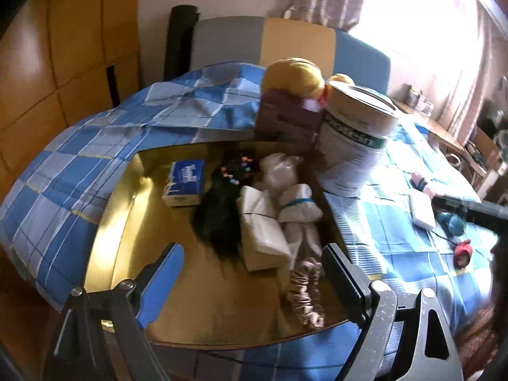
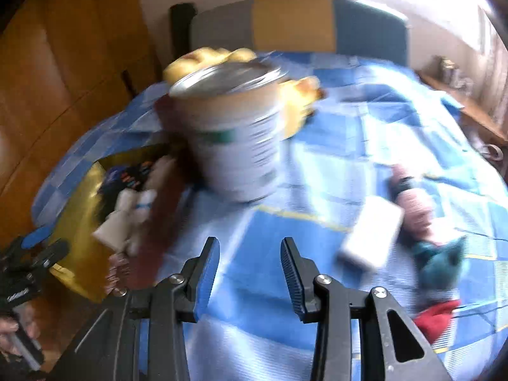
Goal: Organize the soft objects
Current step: 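Move both tools from the tray back toward the remaining soft items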
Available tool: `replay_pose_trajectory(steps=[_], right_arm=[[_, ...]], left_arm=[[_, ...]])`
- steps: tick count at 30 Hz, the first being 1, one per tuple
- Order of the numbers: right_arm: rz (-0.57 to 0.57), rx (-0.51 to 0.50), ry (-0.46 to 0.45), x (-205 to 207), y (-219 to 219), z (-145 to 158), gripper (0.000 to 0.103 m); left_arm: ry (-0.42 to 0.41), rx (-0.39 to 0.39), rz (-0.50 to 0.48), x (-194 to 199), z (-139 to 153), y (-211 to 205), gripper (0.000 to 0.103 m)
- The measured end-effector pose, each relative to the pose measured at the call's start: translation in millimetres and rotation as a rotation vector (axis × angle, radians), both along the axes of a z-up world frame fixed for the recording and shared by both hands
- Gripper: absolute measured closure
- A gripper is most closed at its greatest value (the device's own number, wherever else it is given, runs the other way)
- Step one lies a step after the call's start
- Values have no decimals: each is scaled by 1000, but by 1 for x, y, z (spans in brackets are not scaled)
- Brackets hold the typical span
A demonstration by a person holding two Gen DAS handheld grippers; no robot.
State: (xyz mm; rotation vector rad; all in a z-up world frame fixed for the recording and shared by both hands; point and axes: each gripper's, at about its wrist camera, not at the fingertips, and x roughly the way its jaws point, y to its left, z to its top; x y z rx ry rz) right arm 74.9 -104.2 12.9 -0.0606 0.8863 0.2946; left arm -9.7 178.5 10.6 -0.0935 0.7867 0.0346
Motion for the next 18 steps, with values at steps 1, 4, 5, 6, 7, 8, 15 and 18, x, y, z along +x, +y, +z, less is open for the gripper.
replay_pose_trajectory(steps=[1,4,5,6,7,8,15,18], right_arm=[[-27,-5,-14,4,-11,4,63],[-149,3,-66,13,-55,17,63],[-202,12,-84,16,-73,21,63],[-263,20,-104,18,-93,25,63],[-312,22,-121,20,-109,27,63],[-382,19,-142,22,-130,29,63],[-799,109,-110,18,-255,-3,63],[-889,292,-78,8,-289,-10,63]], left_arm=[[0,2,-15,1,1,-4,14],[-4,11,-54,3,4,-17,14],[-7,19,-70,3,5,-23,14],[-8,25,-78,4,6,-26,14],[-7,27,-96,6,7,-32,14],[-4,27,-105,6,7,-36,14],[-4,51,-214,13,11,-74,14],[4,66,-259,18,10,-93,14]])
